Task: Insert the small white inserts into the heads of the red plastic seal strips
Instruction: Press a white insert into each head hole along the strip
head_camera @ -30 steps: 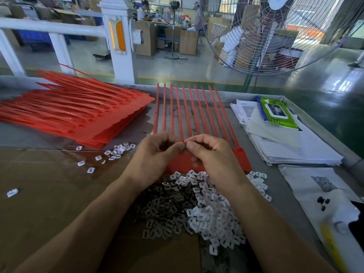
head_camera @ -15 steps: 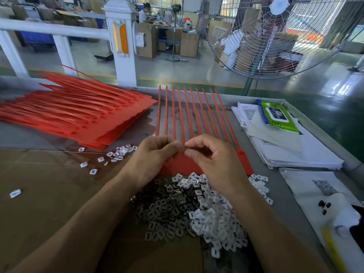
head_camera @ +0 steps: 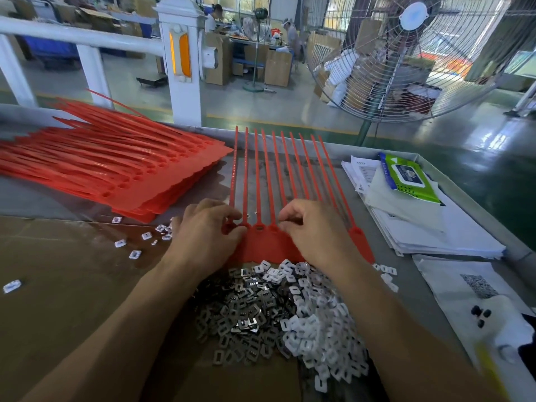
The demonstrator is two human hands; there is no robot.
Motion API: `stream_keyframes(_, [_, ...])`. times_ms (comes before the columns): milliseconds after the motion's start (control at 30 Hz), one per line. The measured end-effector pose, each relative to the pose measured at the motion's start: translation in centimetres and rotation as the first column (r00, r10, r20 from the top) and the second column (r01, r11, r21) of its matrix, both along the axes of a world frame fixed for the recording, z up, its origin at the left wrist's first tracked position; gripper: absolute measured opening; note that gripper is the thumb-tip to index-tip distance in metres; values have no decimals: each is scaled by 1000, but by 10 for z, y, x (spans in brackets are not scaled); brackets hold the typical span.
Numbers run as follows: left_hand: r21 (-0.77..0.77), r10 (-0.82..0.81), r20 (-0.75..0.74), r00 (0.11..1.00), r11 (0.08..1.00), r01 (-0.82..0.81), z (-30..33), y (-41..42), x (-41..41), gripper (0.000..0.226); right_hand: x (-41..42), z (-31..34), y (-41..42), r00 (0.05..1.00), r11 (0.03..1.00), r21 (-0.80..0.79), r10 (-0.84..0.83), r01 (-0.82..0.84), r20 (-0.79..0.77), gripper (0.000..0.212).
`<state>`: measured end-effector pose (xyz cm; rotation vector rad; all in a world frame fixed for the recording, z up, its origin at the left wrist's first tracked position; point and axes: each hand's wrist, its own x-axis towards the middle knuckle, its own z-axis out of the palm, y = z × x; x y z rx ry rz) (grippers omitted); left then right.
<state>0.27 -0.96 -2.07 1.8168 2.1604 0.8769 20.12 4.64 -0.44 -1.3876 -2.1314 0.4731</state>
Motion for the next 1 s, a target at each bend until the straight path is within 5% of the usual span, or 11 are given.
stream_keyframes(1000, [-39, 67, -159, 985, 996, -74, 9, 10, 7, 18, 8, -6, -4, 999, 999, -40, 28, -27, 46, 20])
